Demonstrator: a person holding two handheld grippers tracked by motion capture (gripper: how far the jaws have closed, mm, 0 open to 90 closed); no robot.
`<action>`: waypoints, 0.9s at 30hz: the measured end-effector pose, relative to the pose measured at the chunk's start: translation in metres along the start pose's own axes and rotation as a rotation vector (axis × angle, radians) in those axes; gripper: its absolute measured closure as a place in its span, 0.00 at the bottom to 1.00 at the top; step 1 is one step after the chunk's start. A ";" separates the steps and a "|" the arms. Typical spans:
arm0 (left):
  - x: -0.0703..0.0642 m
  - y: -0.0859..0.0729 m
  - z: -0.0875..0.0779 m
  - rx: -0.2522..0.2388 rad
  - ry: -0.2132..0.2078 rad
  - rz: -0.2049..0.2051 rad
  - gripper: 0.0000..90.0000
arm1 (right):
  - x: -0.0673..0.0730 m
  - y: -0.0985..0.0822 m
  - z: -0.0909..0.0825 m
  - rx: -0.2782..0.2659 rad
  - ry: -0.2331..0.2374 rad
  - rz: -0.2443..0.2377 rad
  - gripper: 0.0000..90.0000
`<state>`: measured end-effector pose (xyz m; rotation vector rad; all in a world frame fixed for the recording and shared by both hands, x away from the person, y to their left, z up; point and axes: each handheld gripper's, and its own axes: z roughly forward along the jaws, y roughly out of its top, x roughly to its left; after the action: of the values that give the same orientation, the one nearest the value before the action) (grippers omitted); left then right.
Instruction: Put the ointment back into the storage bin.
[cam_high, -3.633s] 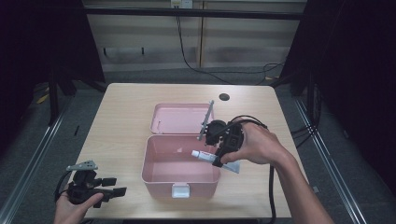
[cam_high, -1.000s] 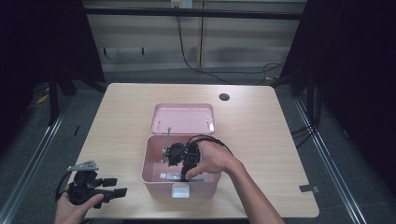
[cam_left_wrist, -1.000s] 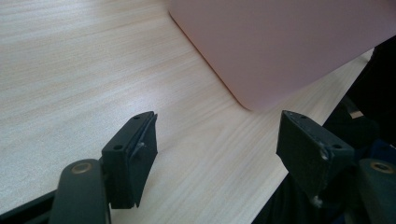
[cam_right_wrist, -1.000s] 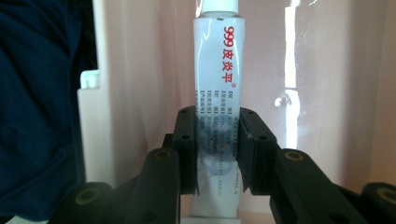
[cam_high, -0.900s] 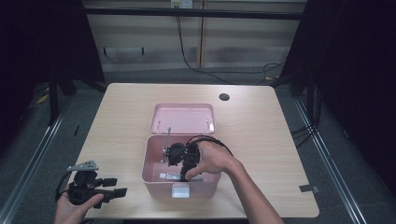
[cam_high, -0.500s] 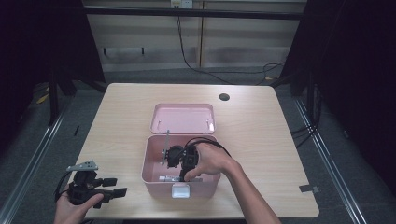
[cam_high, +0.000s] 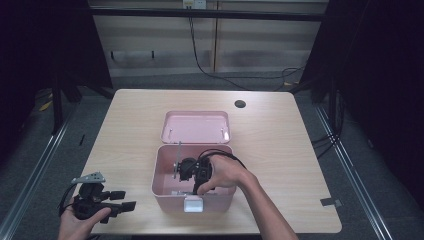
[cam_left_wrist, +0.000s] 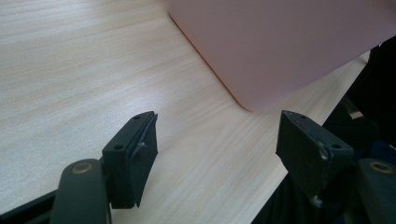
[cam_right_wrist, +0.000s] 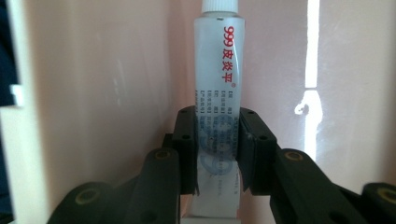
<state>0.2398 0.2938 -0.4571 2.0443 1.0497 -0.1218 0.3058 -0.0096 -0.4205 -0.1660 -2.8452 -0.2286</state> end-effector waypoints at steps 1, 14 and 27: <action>0.000 0.000 0.000 0.000 0.000 0.000 0.32 | -0.001 0.000 0.002 0.003 -0.002 -0.003 0.79; 0.000 0.000 0.000 0.004 0.006 -0.001 0.33 | -0.004 0.001 0.006 0.017 0.030 0.006 0.79; 0.001 0.000 0.000 0.007 0.001 -0.007 0.33 | -0.005 0.002 0.009 0.029 0.052 0.006 0.78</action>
<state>0.2401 0.2940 -0.4577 2.0470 1.0591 -0.1283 0.3090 -0.0070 -0.4299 -0.1599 -2.7945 -0.1871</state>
